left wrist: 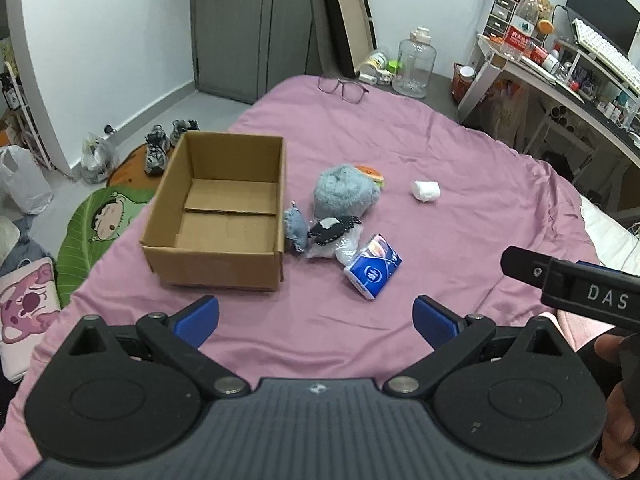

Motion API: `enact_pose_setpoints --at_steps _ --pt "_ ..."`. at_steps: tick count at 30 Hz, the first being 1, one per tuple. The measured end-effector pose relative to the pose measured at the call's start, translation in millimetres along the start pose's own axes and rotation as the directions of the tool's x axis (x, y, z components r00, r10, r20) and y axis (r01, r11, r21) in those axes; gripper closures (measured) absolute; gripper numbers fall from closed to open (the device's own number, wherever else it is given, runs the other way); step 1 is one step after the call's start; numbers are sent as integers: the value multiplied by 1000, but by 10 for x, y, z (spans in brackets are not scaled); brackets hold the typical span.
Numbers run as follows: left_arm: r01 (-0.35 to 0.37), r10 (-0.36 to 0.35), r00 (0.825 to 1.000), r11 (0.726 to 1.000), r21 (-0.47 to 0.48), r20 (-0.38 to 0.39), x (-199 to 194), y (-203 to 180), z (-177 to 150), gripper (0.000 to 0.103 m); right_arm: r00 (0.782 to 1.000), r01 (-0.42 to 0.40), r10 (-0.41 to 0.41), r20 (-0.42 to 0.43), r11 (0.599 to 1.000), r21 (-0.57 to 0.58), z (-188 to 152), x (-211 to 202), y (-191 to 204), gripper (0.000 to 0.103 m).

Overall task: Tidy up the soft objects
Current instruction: 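Move the left gripper down to the blue tissue pack while the right gripper approaches the white tissue ball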

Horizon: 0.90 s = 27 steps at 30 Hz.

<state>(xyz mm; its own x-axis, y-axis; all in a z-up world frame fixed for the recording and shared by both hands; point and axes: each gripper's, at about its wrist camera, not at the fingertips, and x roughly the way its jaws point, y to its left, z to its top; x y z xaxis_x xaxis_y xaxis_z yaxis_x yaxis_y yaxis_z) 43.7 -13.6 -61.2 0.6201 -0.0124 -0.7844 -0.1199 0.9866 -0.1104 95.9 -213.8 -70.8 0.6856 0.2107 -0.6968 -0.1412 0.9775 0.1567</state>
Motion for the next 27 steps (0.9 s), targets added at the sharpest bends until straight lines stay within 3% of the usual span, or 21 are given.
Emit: enact_pose_setpoints --at_steps 11,18,27 --pt "12 -13 999 1000 -17 -50 463 -221 76 1 1000 -7 9 -25 998 65 10 319 -304 0" --pt "5 -8 997 999 -43 -78 820 -259 146 3 994 -23 39 -100 987 158 54 643 -562 0" --pt "0 -8 993 997 -71 -116 1265 -381 233 12 989 -44 77 -124 969 244 132 1010 -839 0"
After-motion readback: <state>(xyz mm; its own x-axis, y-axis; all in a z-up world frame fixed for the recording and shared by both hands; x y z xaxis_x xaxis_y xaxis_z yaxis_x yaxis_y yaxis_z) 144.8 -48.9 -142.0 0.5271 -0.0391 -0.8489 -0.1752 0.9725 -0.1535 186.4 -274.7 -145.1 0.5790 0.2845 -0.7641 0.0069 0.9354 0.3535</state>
